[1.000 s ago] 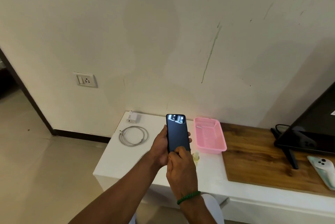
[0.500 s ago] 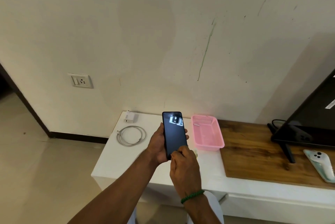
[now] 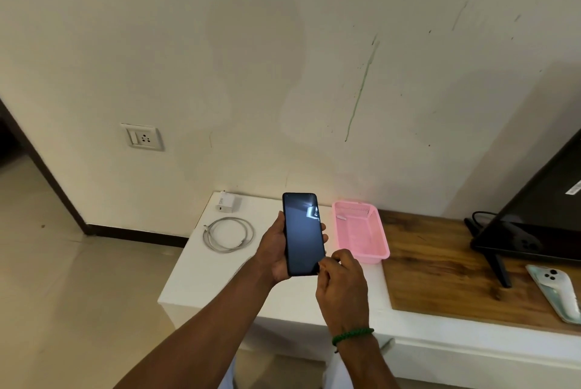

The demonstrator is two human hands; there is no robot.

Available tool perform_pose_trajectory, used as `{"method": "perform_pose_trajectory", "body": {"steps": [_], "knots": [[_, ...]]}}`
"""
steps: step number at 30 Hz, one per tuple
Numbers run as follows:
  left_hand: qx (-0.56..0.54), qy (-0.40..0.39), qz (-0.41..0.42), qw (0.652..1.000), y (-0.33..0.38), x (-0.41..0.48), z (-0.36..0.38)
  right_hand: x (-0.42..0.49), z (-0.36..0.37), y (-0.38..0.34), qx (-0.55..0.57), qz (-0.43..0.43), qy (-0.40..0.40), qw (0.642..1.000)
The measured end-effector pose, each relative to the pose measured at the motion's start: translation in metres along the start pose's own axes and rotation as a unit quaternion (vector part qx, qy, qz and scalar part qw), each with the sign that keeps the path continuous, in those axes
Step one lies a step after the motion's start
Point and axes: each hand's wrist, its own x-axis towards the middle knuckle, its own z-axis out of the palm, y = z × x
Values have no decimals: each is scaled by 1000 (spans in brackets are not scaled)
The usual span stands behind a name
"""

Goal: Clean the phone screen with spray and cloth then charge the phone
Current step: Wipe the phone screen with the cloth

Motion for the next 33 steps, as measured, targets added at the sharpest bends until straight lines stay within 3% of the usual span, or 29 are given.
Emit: {"method": "perform_pose_trajectory", "body": {"steps": [12, 24, 33], "knots": [[-13, -1, -9, 1000, -3, 1, -5, 25, 1, 0, 3, 10, -32, 999], [18, 62, -42, 997, -8, 4, -12, 52, 9, -8, -32, 5, -57, 998], [-10, 56, -36, 998, -9, -5, 0, 41, 18, -28, -36, -34, -94, 994]]}}
